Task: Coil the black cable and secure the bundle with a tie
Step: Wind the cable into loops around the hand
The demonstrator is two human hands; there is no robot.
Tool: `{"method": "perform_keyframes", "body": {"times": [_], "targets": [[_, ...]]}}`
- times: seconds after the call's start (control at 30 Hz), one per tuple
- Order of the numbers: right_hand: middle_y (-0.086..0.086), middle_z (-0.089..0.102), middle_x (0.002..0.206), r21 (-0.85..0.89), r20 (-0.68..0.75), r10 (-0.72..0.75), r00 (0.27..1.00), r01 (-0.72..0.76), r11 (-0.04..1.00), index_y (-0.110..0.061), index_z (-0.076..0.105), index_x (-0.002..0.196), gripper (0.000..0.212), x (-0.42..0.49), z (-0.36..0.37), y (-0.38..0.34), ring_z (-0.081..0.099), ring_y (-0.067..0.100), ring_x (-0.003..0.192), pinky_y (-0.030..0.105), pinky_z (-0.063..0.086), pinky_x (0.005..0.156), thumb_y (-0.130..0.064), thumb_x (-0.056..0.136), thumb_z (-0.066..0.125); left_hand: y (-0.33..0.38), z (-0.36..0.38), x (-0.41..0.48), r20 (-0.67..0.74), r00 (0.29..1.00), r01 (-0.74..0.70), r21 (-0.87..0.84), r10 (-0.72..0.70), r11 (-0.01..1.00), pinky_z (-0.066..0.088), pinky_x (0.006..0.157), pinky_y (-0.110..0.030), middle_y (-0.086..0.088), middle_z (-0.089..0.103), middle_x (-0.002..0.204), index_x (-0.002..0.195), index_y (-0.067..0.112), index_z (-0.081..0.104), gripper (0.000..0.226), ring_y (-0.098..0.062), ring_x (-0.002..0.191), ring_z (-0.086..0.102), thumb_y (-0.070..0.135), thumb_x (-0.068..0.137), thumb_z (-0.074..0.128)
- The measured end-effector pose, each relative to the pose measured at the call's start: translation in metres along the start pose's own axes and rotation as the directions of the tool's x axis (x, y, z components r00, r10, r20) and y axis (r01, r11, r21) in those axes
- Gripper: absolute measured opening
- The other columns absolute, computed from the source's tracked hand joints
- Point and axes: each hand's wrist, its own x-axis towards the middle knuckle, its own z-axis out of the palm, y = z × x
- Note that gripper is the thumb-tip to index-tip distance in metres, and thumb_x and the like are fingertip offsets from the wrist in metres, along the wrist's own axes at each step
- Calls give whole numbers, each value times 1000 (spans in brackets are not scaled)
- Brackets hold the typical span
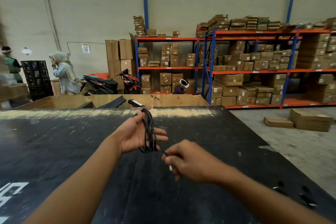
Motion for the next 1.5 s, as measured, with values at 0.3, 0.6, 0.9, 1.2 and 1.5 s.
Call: {"method": "perform_keyframes", "body": {"times": [0.3, 0.6, 0.9, 1.2, 1.5], "targets": [[-8, 68, 73, 229, 155, 76, 985, -110, 967, -17, 71, 101, 22, -1, 67, 42, 61, 4, 71, 27, 51, 74, -23, 95, 51, 8, 29, -11, 226, 968, -68, -182, 109, 981, 47, 85, -70, -40, 50, 132, 143, 21, 34, 63, -54, 121, 51, 59, 96, 20], [-5, 69, 83, -20, 85, 75, 994, -73, 997, -20, 75, 93, 15, 29, 29, 74, 60, 4, 77, 21, 48, 75, -26, 92, 61, -5, 63, -32, 606, 795, 74, -153, 34, 985, 30, 100, -72, -41, 38, 141, 145, 56, 18, 48, -55, 124, 47, 58, 98, 21], [-9, 70, 94, -220, 16, 39, 999, -34, 975, -23, 71, 94, 8, 51, -84, 46, 64, 4, 92, 28, 49, 86, -20, 88, 67, -30, 74, -43, 674, 695, 179, 171, -248, 969, 9, 104, -75, -36, 24, 144, 144, 59, 18, 47, -55, 130, 27, 60, 97, 23], [1, 76, 96, -418, 50, 14, 999, 9, 908, -18, 76, 100, 15, 53, -133, 3, 68, 16, 92, 28, 53, 83, -15, 89, 67, -41, 82, -30, 593, 714, 282, 243, -372, 928, 3, 104, -71, -39, 25, 142, 139, 62, 28, 45, -60, 130, 12, 62, 94, 30], [5, 75, 92, -426, 57, 11, 998, 14, 905, -10, 74, 106, 19, 44, -130, -13, 70, 16, 89, 34, 57, 87, -10, 91, 62, -51, 76, -19, 568, 742, 300, 194, -356, 934, 1, 105, -72, -39, 25, 143, 139, 58, 34, 44, -61, 132, 14, 60, 95, 33]]}}
